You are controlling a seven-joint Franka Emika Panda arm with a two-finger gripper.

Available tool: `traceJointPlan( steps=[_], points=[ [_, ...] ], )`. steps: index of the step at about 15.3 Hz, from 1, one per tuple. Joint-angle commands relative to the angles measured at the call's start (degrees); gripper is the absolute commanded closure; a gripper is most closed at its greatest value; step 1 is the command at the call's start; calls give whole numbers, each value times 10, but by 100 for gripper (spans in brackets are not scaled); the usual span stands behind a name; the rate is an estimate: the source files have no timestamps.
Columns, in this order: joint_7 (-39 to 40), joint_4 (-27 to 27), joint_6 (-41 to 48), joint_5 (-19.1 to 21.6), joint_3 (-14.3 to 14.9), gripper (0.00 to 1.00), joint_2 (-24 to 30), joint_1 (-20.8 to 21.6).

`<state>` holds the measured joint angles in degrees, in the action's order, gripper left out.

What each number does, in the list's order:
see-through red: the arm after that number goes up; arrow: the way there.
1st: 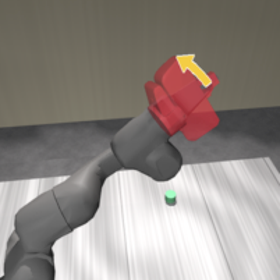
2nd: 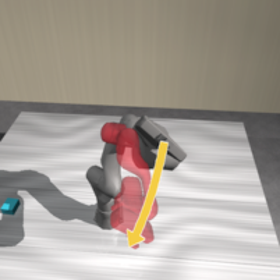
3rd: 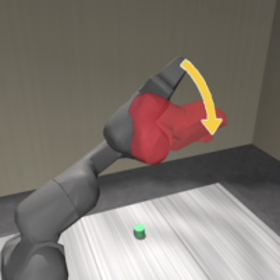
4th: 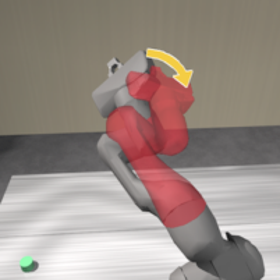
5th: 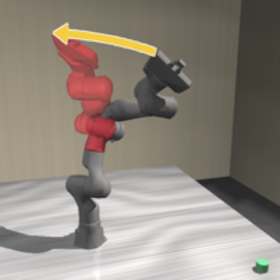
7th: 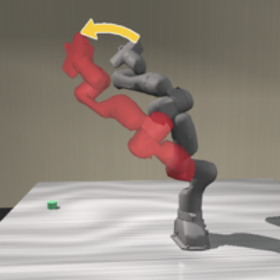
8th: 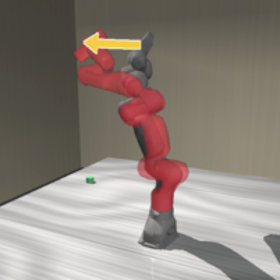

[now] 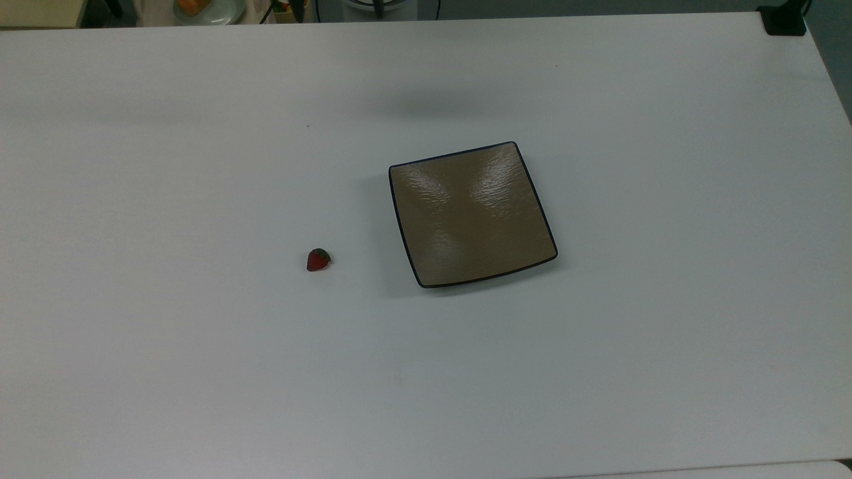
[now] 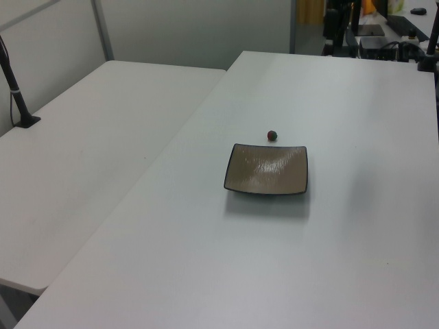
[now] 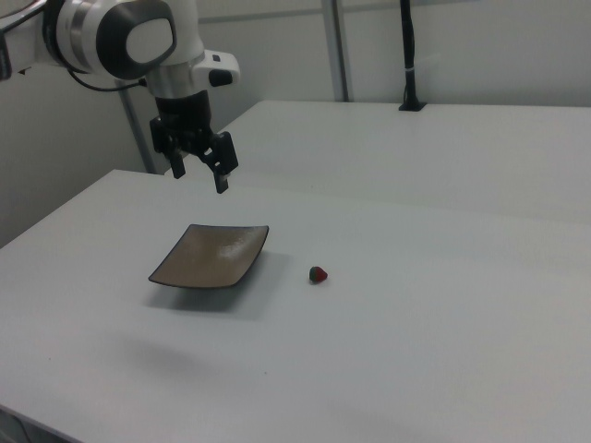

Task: Strawberries on a ceramic plate
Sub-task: 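Move the open gripper down toward the red strawberry beside the plate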

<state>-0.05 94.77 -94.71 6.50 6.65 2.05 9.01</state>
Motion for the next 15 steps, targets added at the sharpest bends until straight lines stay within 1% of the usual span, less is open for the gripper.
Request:
traceJointPlan(
  steps=[1,3,7,12,14,15],
  points=[
    [9,16,-22,-4,1,0,-6,15],
    [9,16,-28,-3,1,0,-10,15],
    [10,16,-70,-3,1,0,-27,9],
    [9,16,-172,4,1,0,-86,3],
    [12,16,-209,4,1,0,-109,-6],
    [15,16,-215,4,1,0,-118,-7]
  ],
)
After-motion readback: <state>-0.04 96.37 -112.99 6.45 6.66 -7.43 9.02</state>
